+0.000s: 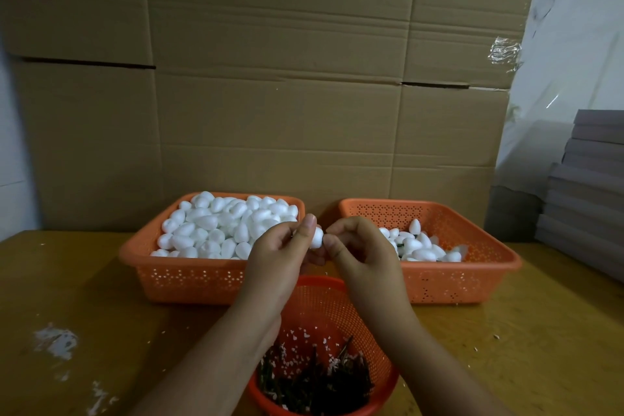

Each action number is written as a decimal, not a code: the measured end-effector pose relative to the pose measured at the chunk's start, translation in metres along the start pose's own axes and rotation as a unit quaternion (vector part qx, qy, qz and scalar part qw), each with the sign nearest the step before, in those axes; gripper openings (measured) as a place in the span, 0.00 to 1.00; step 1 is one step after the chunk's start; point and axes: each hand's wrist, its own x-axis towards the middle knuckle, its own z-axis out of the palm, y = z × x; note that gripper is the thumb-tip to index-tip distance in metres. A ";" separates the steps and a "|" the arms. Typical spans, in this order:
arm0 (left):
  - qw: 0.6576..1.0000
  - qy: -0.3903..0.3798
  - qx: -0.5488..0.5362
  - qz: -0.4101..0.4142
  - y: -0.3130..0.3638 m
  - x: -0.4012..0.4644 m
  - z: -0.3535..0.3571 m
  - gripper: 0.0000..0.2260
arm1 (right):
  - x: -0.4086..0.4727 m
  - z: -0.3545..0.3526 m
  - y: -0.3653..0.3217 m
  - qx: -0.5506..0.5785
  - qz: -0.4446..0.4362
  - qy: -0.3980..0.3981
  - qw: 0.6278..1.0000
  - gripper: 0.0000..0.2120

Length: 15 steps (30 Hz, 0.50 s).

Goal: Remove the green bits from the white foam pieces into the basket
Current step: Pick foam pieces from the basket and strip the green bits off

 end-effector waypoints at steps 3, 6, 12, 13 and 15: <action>1.000 0.019 0.014 0.011 0.003 0.002 -0.003 0.13 | 0.000 0.002 0.000 0.049 0.036 -0.009 0.998 0.02; 0.999 0.025 -0.011 -0.020 -0.002 0.001 -0.006 0.11 | 0.000 0.003 0.006 0.034 0.071 -0.012 0.997 0.01; 1.000 0.012 0.015 -0.006 -0.009 0.000 -0.006 0.09 | -0.001 0.002 0.009 0.005 0.071 -0.011 0.997 0.02; 1.000 0.012 0.013 -0.006 -0.010 0.000 -0.006 0.10 | -0.001 0.002 0.009 0.002 0.071 -0.009 0.997 0.03; 1.000 0.009 0.008 -0.010 -0.009 0.000 -0.006 0.11 | -0.001 0.002 0.009 0.003 0.073 0.003 0.997 0.03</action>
